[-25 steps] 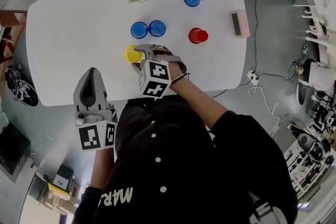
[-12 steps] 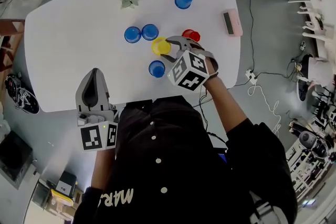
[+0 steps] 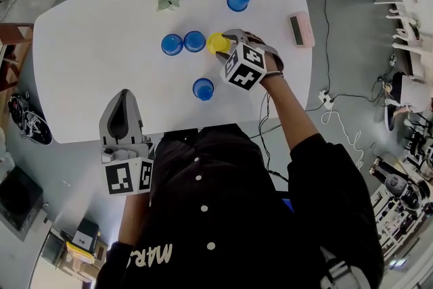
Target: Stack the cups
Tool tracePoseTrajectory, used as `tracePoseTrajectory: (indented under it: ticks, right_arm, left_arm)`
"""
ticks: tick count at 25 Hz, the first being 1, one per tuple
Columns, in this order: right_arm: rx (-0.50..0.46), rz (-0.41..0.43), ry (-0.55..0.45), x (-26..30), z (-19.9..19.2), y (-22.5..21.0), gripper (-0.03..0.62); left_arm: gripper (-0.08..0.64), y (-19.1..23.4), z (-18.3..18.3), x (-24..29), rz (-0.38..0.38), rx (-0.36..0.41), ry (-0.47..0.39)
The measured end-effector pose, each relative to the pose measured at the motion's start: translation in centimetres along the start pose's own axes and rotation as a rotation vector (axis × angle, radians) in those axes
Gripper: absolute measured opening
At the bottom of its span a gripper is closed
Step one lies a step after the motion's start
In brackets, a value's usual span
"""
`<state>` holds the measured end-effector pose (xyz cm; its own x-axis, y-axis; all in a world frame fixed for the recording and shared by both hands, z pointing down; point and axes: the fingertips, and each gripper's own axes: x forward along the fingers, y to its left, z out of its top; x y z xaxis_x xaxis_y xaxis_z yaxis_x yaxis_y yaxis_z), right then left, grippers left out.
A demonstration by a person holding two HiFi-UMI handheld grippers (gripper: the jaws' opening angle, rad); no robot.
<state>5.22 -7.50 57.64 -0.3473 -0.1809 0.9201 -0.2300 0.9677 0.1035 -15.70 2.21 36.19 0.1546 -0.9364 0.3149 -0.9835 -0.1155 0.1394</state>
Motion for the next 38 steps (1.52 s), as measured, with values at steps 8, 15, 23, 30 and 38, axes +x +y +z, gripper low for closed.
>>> tracePoseTrajectory:
  ticks: [8,15,23,30,38]
  right_arm:
    - [0.017,0.021,0.019,2.1,-0.3,-1.5,0.216]
    - [0.038,0.024,0.000,2.6,-0.5,-1.4,0.216]
    - [0.042,0.021,-0.006,2.6,-0.6,-1.3,0.218]
    - [0.052,0.026,-0.028,1.8,-0.6,-1.4,0.279]
    - [0.012,0.022,0.048,-3.0,-5.4,-1.5,0.325]
  left_arm:
    - [0.011,0.4,-0.2,0.0,0.014,-0.003,0.017]
    - [0.011,0.5,-0.4,0.3,0.013,-0.005,0.021]
    - [0.011,0.5,-0.2,0.4,0.015,-0.007,0.022]
    - [0.011,0.5,-0.2,0.6,0.010,-0.007,0.024]
    - [0.011,0.1,0.3,0.6,-0.002,-0.001,0.012]
